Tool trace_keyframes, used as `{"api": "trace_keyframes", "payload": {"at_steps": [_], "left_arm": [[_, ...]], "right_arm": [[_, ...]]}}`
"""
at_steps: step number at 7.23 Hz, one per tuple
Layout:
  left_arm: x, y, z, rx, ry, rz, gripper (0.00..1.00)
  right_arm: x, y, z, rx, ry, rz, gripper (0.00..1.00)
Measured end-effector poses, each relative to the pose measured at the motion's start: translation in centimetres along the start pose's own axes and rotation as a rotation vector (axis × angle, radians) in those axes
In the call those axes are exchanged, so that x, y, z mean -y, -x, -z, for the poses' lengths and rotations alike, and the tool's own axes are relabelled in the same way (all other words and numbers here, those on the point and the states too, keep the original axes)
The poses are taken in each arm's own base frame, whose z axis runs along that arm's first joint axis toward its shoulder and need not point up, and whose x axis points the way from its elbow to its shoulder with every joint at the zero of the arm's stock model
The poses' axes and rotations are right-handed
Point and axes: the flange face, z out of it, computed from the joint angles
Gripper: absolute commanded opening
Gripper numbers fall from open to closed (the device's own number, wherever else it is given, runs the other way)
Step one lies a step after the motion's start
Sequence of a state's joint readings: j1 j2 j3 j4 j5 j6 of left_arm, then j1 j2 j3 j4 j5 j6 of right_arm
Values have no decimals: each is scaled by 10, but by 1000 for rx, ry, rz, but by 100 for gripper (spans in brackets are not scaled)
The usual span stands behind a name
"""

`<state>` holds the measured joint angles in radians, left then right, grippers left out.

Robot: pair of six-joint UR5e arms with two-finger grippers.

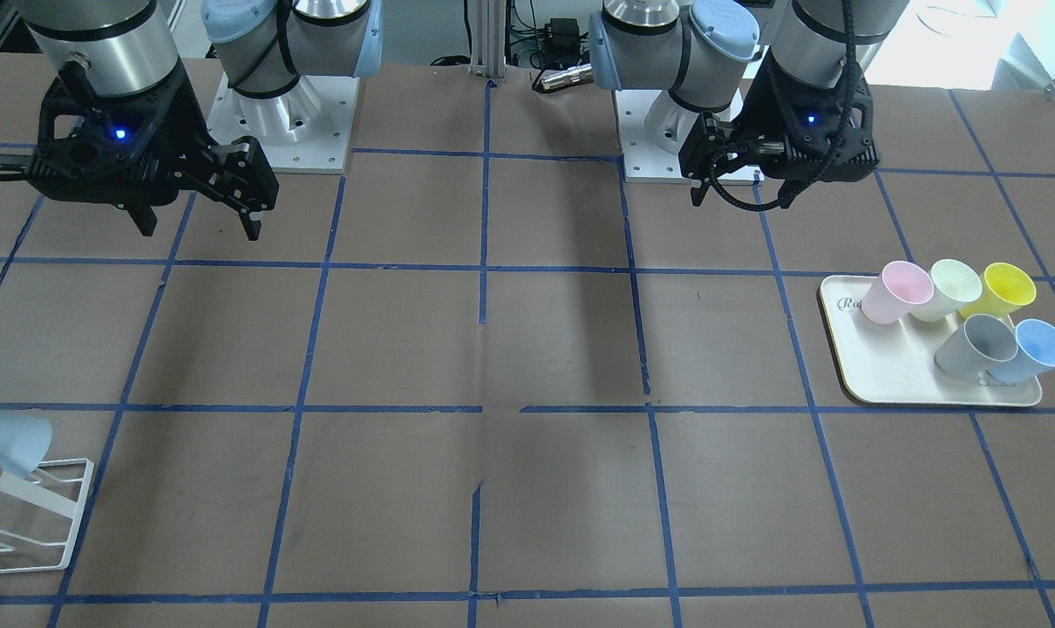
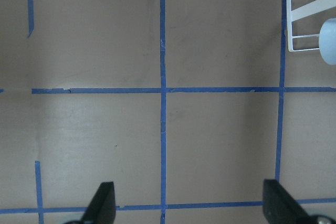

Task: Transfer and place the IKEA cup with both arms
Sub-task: 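Move the right gripper toward the light blue cup on the rack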

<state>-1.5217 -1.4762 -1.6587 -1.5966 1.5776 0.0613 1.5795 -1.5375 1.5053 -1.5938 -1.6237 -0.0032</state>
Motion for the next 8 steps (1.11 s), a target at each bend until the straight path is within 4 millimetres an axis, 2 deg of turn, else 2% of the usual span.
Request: {"api": "trace_keyframes", "payload": {"at_steps": [2,5,6,8], "left_arm": [[-1,0,1,1,-1,1,100],[-2,2,2,1,-1,5,100],[-4,2,3,0,1,6,100],[-4,2,1,0,6,7,100]], "right_arm": [[8,1,0,4,15,1,100],[9,1,-2,7,25,10,100],[10,-3,-4,8,24,26,100],[21,-29,-4,20,-19,53,100]]}}
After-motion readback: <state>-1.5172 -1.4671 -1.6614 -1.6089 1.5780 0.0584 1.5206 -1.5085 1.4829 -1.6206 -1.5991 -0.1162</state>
